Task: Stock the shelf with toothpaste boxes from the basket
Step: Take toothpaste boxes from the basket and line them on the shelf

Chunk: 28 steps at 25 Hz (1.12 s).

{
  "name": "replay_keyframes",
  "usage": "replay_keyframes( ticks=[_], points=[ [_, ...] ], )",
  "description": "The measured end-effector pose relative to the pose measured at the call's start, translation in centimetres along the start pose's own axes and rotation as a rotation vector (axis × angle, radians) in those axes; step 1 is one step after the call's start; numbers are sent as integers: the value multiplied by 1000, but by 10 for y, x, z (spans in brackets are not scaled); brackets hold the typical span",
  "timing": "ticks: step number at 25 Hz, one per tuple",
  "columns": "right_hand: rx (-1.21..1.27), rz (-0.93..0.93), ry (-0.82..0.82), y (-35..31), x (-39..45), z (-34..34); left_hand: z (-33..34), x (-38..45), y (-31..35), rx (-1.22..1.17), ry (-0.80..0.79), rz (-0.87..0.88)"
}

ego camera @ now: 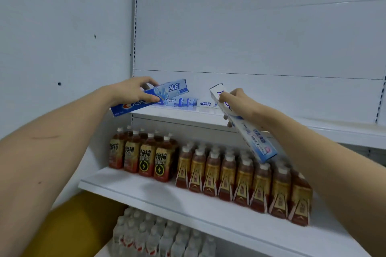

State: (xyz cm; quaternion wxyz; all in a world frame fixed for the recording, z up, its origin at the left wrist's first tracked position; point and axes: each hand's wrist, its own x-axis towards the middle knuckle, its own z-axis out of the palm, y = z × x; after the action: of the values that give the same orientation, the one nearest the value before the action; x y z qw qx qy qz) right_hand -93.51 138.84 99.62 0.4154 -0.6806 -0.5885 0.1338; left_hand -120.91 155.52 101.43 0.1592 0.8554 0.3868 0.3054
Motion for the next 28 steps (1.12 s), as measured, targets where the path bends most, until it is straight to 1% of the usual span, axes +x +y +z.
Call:
replay_keyframes(
  ticks=[3,5,7,10,14,19,22,25,28],
  points=[
    [-80,-34,-29,-9,23,-16,1,28,-5,7,45,26],
    [-172,-44,-37,-13,45,-20,3,51,-13,53,41,25],
    [-251,-56,-7,-13,68,-23,6,76,-21,96,28,40],
    [-364,-59,37,-10,110,-22,9,113,-44,124,-51,42],
    [-596,-37,42,5,152,-19,21,159,-83,160,-146,38],
    [-725,30,23,29,191,-23,29,198,-111,230,-233,10],
    [-792,63,17,46,211,-39,21,207,-98,210,-282,-5],
    [-888,90,6,63,231,-60,25,215,-63,131,-181,57],
    [-949,79,-40,84,251,-78,49,233,-28,70,-99,94]
  ],
)
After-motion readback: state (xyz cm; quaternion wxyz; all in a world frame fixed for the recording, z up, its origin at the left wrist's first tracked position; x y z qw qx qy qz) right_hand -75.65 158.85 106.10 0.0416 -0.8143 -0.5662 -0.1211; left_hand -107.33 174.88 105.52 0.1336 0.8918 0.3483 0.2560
